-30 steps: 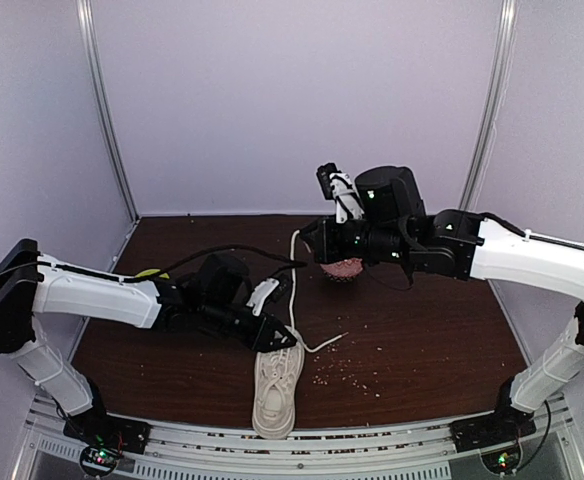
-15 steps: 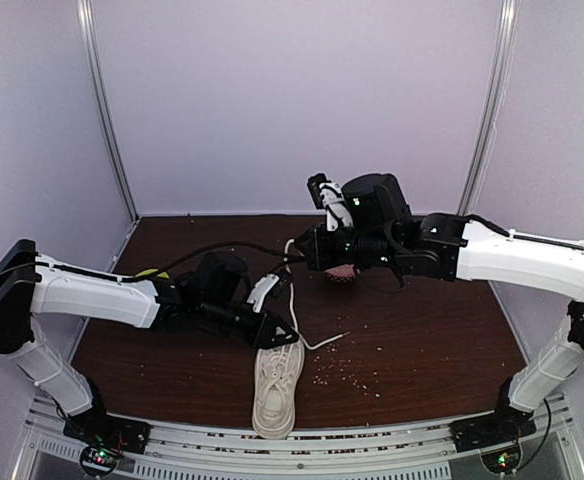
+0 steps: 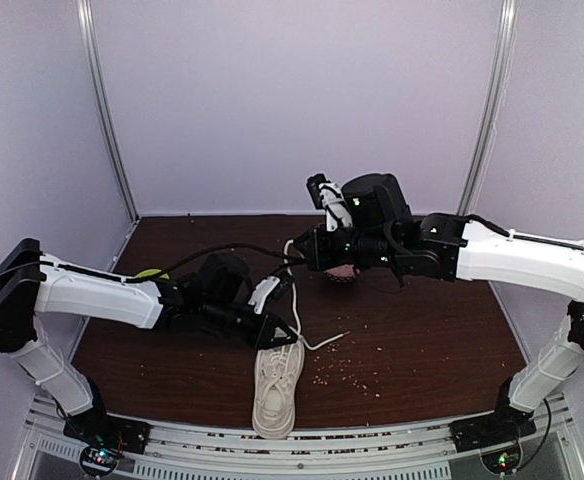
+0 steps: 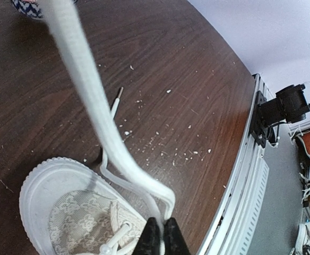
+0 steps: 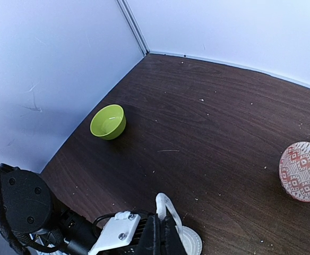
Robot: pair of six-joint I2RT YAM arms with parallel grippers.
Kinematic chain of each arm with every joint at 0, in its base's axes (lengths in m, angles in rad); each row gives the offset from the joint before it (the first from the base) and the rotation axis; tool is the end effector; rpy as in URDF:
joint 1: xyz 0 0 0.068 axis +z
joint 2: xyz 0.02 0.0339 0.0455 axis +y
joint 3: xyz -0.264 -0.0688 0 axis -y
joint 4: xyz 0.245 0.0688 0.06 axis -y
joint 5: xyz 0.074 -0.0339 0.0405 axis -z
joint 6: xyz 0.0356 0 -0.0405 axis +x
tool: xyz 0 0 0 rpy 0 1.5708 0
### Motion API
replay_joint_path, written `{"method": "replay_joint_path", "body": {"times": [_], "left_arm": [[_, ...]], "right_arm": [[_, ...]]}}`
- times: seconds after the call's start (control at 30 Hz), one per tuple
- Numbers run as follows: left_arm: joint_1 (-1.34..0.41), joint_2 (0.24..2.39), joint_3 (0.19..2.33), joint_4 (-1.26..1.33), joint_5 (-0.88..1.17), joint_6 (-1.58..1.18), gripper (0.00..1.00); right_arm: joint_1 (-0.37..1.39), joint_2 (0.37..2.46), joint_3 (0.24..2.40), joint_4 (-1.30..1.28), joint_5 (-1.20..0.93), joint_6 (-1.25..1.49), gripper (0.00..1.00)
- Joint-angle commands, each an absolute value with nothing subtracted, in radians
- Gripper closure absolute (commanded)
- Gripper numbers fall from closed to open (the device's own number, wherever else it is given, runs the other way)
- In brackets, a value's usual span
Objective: Tie the shoes
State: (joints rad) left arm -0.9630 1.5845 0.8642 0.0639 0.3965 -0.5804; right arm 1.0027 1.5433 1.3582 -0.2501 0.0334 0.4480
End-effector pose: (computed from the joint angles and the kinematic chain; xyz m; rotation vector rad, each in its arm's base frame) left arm 0.1783 -0.2804 0.1958 0.7112 2.3848 -1.2062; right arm 0.1968 0.3062 0.3451 -0.5590 2.0461 0.8710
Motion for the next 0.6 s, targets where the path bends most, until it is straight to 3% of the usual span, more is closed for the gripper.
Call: {"method": "replay_joint_path", "body": {"times": [0.0,0.3,0.57], "left_arm": [[-0.965,1.596,0.885,0.134,0.389,-0.59,0.97],[-0.965,1.531,0.813,0.19,0.375,-0.6,1.0],[-0.965,1.464,0.684,0.323,0.358,-0.686,1.0]], "right_arm": [[0.999,1.548,1.387,-0.24,0.029,0.445,1.0],[0.997,1.597,1.391,-0.215,0.015,0.451,1.0],[0.997,1.779,1.467,-0.168,-0.079,0.472,0.99]]}}
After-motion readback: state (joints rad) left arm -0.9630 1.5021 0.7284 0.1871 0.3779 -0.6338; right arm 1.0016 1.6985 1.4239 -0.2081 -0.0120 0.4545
